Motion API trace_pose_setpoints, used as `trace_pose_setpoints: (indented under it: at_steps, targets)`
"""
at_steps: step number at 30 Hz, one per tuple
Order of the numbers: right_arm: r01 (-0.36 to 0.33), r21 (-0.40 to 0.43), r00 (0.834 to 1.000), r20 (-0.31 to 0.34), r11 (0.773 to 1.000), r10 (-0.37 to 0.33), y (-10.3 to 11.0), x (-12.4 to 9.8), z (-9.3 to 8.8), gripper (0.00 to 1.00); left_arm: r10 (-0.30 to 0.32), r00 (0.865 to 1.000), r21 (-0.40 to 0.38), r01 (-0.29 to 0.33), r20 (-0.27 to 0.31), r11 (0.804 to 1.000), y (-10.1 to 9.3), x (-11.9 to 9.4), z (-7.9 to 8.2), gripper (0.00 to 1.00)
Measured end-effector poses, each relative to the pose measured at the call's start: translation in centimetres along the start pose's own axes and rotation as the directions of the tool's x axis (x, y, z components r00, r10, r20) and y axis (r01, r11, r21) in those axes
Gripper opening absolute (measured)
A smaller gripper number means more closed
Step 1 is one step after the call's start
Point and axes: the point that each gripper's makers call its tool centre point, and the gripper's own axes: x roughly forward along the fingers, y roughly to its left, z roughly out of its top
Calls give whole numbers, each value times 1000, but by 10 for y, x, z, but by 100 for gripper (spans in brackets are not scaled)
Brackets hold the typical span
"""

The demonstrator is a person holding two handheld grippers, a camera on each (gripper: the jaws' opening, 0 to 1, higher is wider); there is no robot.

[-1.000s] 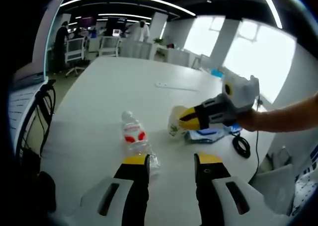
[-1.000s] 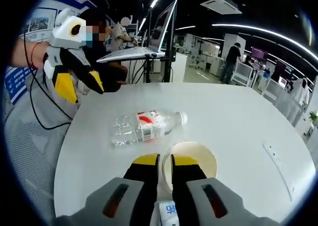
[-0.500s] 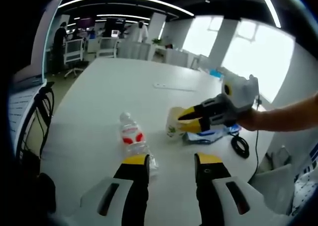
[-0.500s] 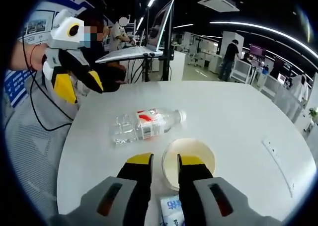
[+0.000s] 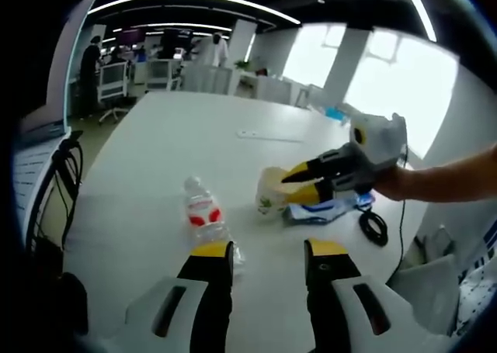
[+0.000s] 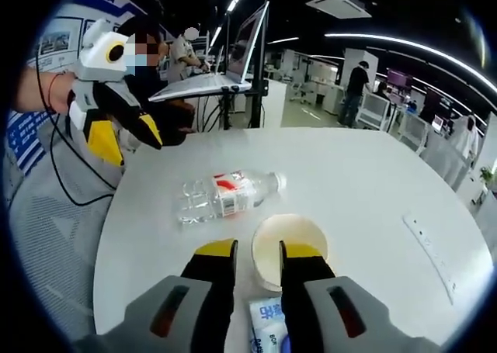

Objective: Arrange the tabletop items into an orderly group along one side of the table until the central work area is clear of visible clutter.

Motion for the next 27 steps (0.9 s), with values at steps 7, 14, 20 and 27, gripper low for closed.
trace_pose_setpoints:
  at_steps: [7, 14, 20, 27]
  targets:
    - [10, 17, 1000, 12, 1000, -11, -1, -5, 5, 21, -5, 1000, 6, 5, 3, 1000, -2, -2, 1, 33]
    - [20, 42, 999, 32, 999, -22, 1, -12, 16, 22, -11, 1000, 1, 11, 13, 1000, -2, -3, 3, 33]
    - [23, 54, 999, 39, 998, -25, 6, -18, 26, 24, -12, 1000, 2, 12, 22, 1000, -3, -5, 5, 33]
    - [27, 72, 998, 56, 997, -31, 7, -22, 36, 26, -13, 999, 2, 13, 34, 1000, -2, -6, 7, 33]
